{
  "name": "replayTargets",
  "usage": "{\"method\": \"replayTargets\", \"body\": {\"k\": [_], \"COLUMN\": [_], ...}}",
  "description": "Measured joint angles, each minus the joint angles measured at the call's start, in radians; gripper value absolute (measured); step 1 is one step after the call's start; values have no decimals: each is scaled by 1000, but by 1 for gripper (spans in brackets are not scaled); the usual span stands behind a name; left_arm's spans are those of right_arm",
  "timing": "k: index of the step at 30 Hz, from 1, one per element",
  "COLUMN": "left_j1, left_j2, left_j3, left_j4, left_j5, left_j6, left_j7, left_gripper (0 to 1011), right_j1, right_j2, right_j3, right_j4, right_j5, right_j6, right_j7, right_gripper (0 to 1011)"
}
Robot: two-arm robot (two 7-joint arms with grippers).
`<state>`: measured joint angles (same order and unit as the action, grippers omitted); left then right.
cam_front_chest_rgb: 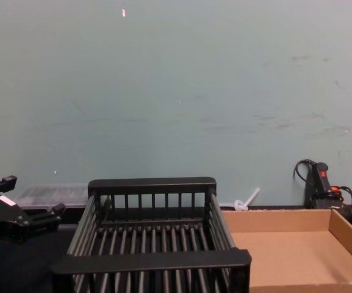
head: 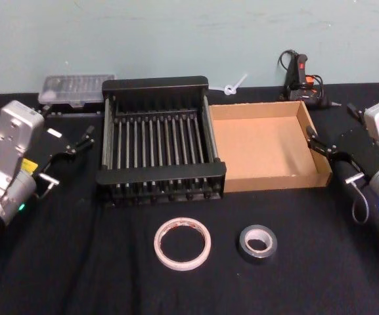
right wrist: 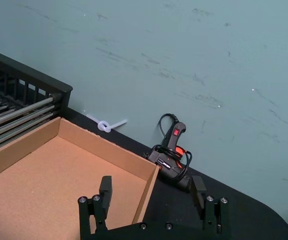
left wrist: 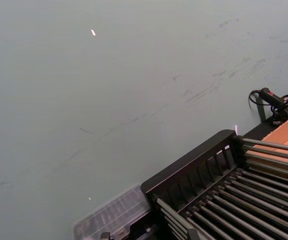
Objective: Pick up the white tape and place it into the black box , Pick up the silver tape and place it into the brown box.
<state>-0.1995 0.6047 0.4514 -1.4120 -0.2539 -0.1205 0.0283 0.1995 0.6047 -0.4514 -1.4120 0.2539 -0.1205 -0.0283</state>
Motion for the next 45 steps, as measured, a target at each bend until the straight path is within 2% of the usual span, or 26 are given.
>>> {"method": "replayTargets", "body": {"k": [45], "left_j1": [0], "left_j2": [0], "left_j3": [0], "left_j4": [0], "left_j5": [0], "left_j6": [0], "left_j7": [0], "left_gripper": [1001], "right_j1": [0], "right_j2": [0], "right_j3": [0], "right_j4": [0], "right_j5": [0], "right_j6": [0], "right_j7": [0], "right_gripper": [1002]}}
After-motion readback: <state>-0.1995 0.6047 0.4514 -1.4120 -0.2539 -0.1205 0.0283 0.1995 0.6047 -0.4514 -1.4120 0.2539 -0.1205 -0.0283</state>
